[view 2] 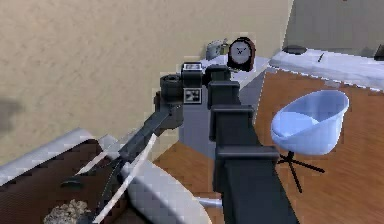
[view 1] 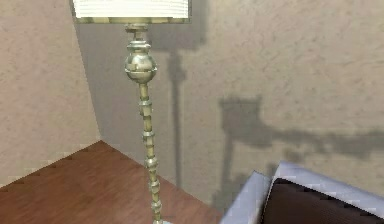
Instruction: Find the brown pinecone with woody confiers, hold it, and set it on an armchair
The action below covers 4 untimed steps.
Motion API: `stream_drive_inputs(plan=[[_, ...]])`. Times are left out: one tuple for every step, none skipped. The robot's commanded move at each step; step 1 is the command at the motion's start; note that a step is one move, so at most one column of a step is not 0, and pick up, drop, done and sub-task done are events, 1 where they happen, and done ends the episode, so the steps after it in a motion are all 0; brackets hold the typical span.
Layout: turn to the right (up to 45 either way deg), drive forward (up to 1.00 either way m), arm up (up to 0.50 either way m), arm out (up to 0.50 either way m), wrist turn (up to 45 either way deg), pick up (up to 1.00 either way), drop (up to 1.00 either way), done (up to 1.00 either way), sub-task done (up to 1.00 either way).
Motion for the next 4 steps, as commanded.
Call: stream_drive_inputs(plan=[[0.0, 0.0, 0.0, 0.0, 39.0, 0.0, 0.0, 0.0, 0.0], [0.0, 0.0, -0.46, 0.0, 0.0, 0.0, 0.0, 0.0, 0.0], [0.0, 0.0, -0.32, 0.0, 0.0, 0.0, 0.0, 0.0, 0.0], [0.0, 0.0, 0.0, 0.0, 0.0, 0.0, 1.0, 0.0, 0.0]])
